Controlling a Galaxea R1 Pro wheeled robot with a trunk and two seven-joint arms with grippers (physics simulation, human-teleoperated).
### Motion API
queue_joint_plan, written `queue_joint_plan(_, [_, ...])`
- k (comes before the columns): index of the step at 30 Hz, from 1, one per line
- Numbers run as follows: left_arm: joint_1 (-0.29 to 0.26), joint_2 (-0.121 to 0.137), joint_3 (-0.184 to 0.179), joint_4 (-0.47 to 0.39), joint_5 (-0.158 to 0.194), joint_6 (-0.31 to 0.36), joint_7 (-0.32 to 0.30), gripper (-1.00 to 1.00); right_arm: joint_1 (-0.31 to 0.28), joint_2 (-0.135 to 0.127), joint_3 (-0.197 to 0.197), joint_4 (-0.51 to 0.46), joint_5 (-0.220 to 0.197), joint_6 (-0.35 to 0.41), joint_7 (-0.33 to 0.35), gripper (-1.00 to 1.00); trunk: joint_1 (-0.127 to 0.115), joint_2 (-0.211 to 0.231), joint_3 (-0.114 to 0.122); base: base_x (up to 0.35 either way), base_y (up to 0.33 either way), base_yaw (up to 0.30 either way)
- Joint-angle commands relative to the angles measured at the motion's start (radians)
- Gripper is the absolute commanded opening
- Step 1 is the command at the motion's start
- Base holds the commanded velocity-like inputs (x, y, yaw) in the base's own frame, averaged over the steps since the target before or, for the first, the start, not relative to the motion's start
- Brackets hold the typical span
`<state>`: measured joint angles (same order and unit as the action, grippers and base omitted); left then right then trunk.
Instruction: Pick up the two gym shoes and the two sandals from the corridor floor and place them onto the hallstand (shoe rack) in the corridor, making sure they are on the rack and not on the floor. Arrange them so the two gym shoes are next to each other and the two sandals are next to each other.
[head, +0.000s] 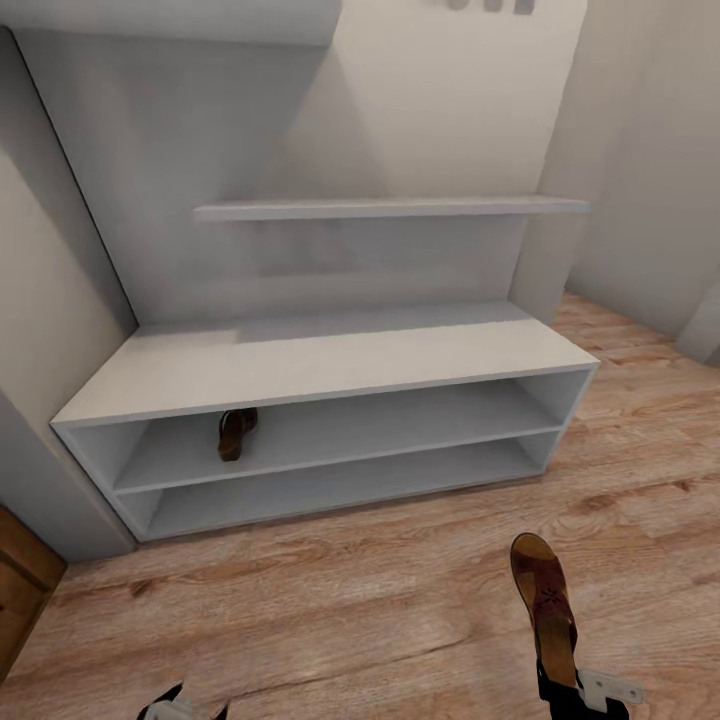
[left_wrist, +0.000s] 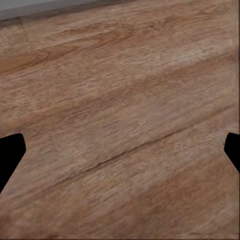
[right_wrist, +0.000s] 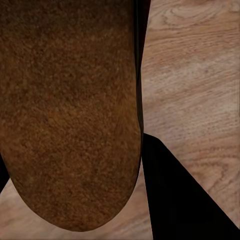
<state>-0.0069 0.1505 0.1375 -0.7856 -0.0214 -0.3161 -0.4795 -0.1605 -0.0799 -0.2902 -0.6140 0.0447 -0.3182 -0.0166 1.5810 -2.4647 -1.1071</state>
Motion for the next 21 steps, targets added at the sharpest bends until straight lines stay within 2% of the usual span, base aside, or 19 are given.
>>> queue_joint_plan(1, [0.004,0.004,0.003,0.02,-0.001,-0.026,-0.01,1.0,-0.001,0.0,-0.001,0.001,0.001,-0.002,-0.002,-1.0,0.0,0.0,-0.001,0.0,0.0,0.0])
queue_joint_plan(4, [0.01,0.008,0.002,0.083,0.002,-0.097,-0.015,1.0,-0.001,-0.001,-0.001,0.002,0.001,-0.002,-0.002,-1.0,0.0,0.0,-0.001,0.0,0.0,0.0])
queue_joint_plan(11, [0.011,0.007,0.004,0.098,0.003,-0.116,-0.011,1.0,-0.001,0.002,-0.001,-0.002,0.0,-0.005,-0.003,-1.0,0.0,0.0,-0.001,0.0,0.0,0.0])
queue_joint_plan(13, [0.012,0.01,0.004,0.091,0.017,-0.116,-0.011,1.0,-0.001,0.005,-0.001,-0.004,0.0,-0.005,-0.004,-1.0,0.0,0.0,-0.001,0.0,0.0,0.0])
queue_joint_plan(14, [0.012,0.012,0.004,0.095,0.064,-0.118,-0.016,1.0,-0.001,0.005,-0.001,-0.006,0.0,-0.005,-0.005,-1.0,0.0,0.0,-0.001,-0.194,0.038,0.0])
queue_joint_plan(21, [0.012,0.011,0.002,0.094,0.069,-0.118,-0.016,1.0,-0.001,0.005,-0.002,-0.006,0.0,-0.006,-0.006,-1.0,0.0,0.0,-0.001,-0.288,0.064,0.053])
